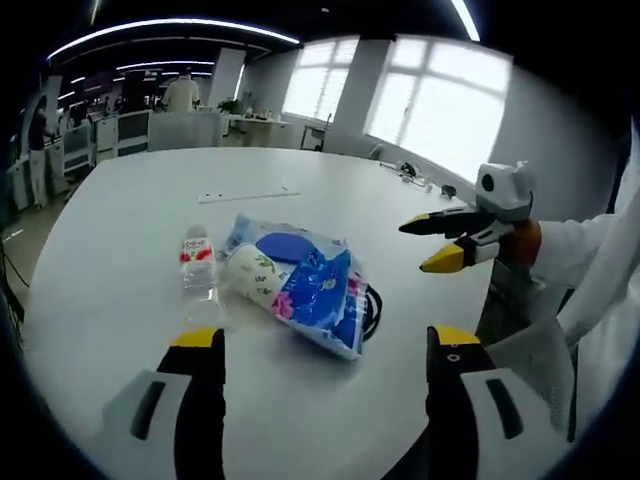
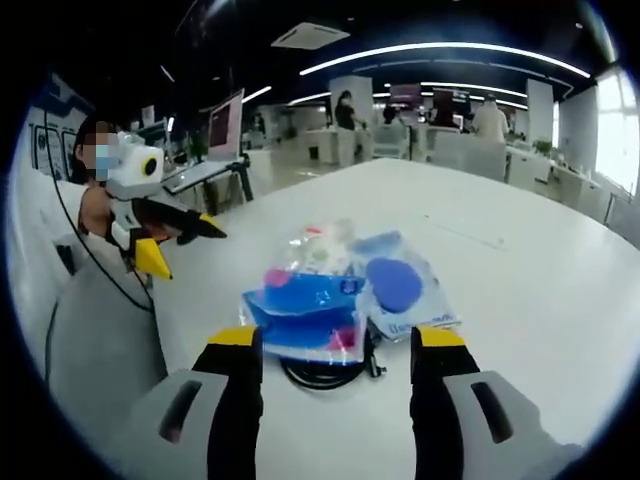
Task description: Arrange the tabletop items into an orderly group along one side of the table until the central work area is clear of visible clutter.
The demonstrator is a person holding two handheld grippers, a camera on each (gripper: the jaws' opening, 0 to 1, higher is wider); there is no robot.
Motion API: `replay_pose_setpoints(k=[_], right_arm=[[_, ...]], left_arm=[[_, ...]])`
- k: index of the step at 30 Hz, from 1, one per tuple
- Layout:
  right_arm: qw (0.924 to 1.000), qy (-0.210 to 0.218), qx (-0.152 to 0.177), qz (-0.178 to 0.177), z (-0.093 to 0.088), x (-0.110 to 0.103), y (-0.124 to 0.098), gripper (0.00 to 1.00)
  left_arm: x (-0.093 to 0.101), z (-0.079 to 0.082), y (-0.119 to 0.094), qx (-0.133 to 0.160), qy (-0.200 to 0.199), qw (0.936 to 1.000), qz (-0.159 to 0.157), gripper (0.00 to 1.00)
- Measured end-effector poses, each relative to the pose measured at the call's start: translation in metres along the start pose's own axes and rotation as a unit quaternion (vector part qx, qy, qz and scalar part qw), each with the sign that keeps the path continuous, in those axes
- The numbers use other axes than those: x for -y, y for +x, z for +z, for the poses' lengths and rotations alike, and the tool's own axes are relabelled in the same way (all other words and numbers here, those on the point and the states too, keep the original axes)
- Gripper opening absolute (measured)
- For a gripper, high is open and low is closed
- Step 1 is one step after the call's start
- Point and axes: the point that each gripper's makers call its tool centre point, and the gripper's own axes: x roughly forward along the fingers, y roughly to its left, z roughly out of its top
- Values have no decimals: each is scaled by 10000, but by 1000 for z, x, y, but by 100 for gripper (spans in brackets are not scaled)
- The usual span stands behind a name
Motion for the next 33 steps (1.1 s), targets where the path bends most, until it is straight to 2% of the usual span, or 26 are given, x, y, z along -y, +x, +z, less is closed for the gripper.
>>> replay_pose_setpoints(k=[33], right_arm=[[9994,6,-282,185,-15,9,43,42]], left_arm=[[-10,-20,31,-222,-428,9988,76,70]])
